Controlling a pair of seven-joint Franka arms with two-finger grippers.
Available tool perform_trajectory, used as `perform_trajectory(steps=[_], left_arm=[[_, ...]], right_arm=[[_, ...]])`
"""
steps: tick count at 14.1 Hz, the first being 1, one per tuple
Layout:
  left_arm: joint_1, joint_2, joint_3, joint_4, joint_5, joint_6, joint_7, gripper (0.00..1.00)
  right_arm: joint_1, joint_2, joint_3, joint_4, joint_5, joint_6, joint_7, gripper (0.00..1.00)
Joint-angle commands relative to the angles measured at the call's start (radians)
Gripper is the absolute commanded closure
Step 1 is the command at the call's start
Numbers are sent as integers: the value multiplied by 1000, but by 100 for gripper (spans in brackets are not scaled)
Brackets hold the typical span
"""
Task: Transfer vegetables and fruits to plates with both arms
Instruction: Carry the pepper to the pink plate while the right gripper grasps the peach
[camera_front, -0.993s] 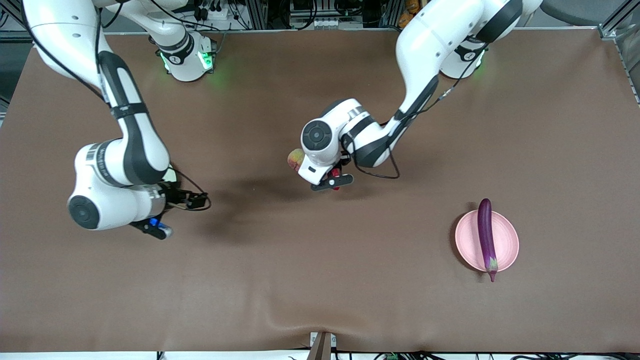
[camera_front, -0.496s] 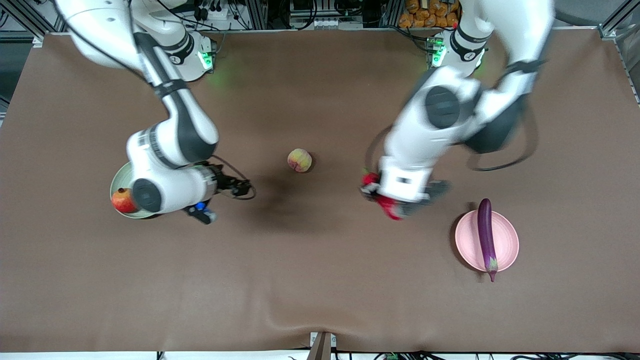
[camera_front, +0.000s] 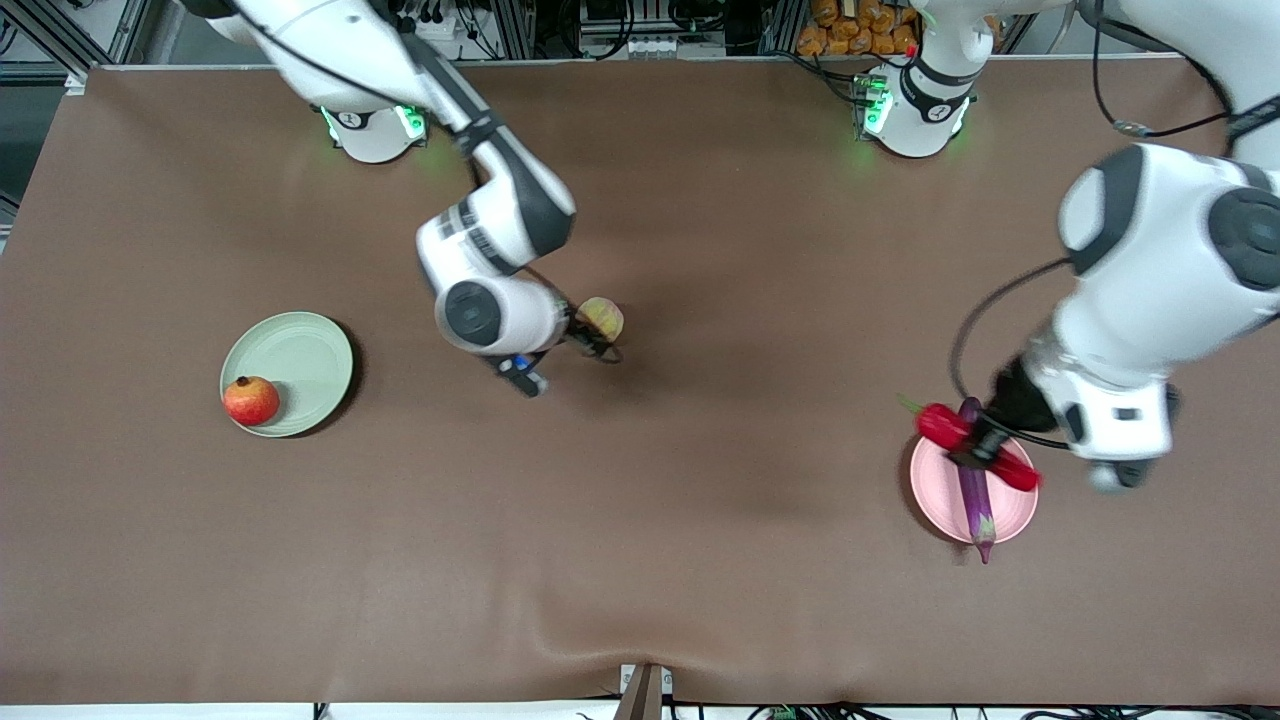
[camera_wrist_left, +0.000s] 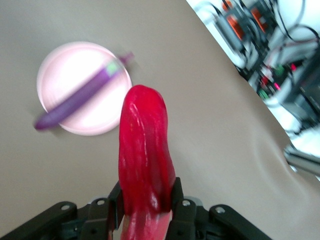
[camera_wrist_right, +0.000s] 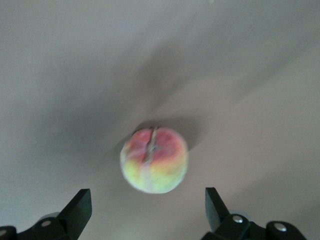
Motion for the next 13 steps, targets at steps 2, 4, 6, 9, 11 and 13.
perform_trajectory(steps=[2, 4, 6, 9, 11, 13], left_arm=[[90, 60, -12, -14, 51, 11, 219, 100], [123, 117, -12, -12, 89, 14, 380, 100], [120, 198, -12, -11, 198, 14, 480, 100], [123, 286, -12, -6, 304, 35, 618, 100], [124, 318, -7, -8, 306, 37, 710, 100], [126, 335, 5, -6, 304, 43, 764, 100]], right_arm=[[79, 30, -11, -87, 18, 151, 35, 0], [102, 54, -14, -89, 4, 157, 44, 0], [101, 69, -19, -87, -13, 158, 43, 0], [75, 71, -20, -80, -64, 157, 43, 0], [70, 70, -35, -78, -64, 157, 41, 0], [73, 71, -39, -78, -64, 162, 39, 20]])
